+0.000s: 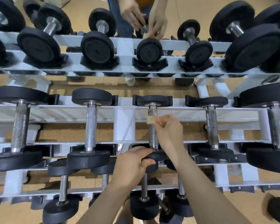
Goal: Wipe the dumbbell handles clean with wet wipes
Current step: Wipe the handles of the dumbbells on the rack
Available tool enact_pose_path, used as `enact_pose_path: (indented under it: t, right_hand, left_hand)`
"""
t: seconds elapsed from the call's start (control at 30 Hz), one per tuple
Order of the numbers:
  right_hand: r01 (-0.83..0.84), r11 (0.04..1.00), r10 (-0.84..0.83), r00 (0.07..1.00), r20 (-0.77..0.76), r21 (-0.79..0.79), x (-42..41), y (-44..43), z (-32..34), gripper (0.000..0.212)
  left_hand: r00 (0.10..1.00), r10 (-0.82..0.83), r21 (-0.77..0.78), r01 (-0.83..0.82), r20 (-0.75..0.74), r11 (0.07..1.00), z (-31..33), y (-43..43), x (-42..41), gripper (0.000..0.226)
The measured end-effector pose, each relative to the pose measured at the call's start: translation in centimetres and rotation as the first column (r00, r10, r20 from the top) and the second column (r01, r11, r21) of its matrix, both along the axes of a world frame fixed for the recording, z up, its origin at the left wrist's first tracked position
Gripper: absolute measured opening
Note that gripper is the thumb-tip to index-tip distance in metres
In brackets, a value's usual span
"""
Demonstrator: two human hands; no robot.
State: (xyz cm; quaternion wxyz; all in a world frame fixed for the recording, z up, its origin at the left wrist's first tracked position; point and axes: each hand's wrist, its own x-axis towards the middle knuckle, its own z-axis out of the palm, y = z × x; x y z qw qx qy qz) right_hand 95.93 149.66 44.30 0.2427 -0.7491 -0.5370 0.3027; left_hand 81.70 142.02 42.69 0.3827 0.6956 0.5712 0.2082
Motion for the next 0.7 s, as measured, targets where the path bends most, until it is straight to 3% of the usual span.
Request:
enact_pose_path:
  t: [0.13,0.23,0.33,0.43,0.5,0.57,0.7]
  right_hand:
    - [-0.191,0.98,0.198,0.971,0.135,-0.061,0.7,-3.8,0.6,0.012]
    - [-0.15,0.989,0.15,0.985,0.086,-0.007,0.5,-1.7,1.7,0.024]
    - [-0.132,0.99,0.122,0.98,0.154,0.051,-0.1,2.1,1.6,0.026]
    - [-0.181,0.982,0.19,0.961,0.202,-0.061,0.1,0.8,0.9,0.021]
    - [-0.3,0.942,0.33,0.905,0.268,-0.148,0.5,-2.4,0.5,0.022]
    - [-0.372,0.906,0.413,0.88,0.233,-0.201,0.9,-4.1,0.7,0.024]
    - [-0.174,0.984,0.176,0.973,0.15,-0.026,0.6,0.7,1.6,0.011]
  left_hand:
    - [0.999,-0.02,-0.016,0.019,-0.028,1.0,0.1,0.1,0.0,0.033]
    - [0.999,-0.016,-0.021,0.016,-0.03,1.0,0.4,0.1,0.1,0.032]
    - [0.999,0.006,-0.026,-0.007,-0.042,1.0,0.4,0.0,0.2,0.033]
    - [0.999,0.006,-0.019,-0.007,-0.042,1.0,0.6,-0.1,0.2,0.033]
    - [0.999,0.009,-0.013,-0.01,-0.037,1.0,0.6,-0.1,0.2,0.033]
    - [0.999,0.02,-0.018,-0.02,-0.03,1.0,0.6,-0.1,0.3,0.033]
    - [1.0,0.002,-0.007,-0.002,-0.025,1.0,0.7,0.0,0.4,0.031]
